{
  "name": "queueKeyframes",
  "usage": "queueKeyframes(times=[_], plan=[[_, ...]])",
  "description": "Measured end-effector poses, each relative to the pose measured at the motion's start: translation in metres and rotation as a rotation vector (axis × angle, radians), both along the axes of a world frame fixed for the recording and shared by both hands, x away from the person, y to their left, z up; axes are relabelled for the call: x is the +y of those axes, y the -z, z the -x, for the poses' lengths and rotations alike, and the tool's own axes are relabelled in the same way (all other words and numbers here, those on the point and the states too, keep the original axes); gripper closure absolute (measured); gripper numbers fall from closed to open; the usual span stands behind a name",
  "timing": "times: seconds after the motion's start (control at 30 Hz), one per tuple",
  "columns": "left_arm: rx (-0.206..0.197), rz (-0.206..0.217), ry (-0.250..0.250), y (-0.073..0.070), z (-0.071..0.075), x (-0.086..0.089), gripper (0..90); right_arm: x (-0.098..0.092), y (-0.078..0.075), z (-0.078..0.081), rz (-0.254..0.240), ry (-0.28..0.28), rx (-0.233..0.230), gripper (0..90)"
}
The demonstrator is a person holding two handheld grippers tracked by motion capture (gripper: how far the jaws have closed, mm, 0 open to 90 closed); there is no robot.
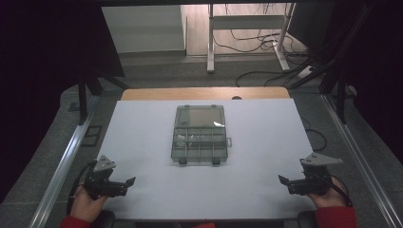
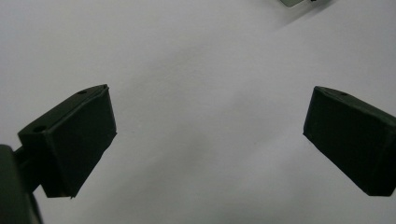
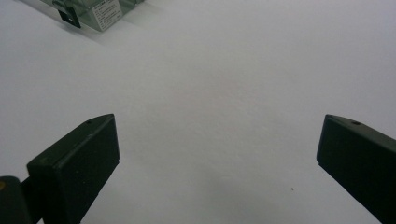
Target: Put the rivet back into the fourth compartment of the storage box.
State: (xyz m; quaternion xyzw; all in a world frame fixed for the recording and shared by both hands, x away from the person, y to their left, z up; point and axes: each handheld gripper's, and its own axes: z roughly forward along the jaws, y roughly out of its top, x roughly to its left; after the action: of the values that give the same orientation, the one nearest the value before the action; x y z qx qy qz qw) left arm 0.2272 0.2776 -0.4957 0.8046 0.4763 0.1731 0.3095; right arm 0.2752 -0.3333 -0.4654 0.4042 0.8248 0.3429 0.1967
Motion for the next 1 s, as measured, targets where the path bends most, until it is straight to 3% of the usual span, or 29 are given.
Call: queueKeyframes(times=[0.67, 1.0], plan=[[-0.011, -0.002, 0.017, 0.0, 0.001, -0.001, 2.7, -0.018, 0.005, 0.008, 0.037, 0.074, 0.008, 0.0], [-0.013, -0.004, 0.025, 0.0, 0.001, -0.001, 2.7, -0.023, 0.012, 0.011, 0.044, 0.098, 0.046, 0.0]])
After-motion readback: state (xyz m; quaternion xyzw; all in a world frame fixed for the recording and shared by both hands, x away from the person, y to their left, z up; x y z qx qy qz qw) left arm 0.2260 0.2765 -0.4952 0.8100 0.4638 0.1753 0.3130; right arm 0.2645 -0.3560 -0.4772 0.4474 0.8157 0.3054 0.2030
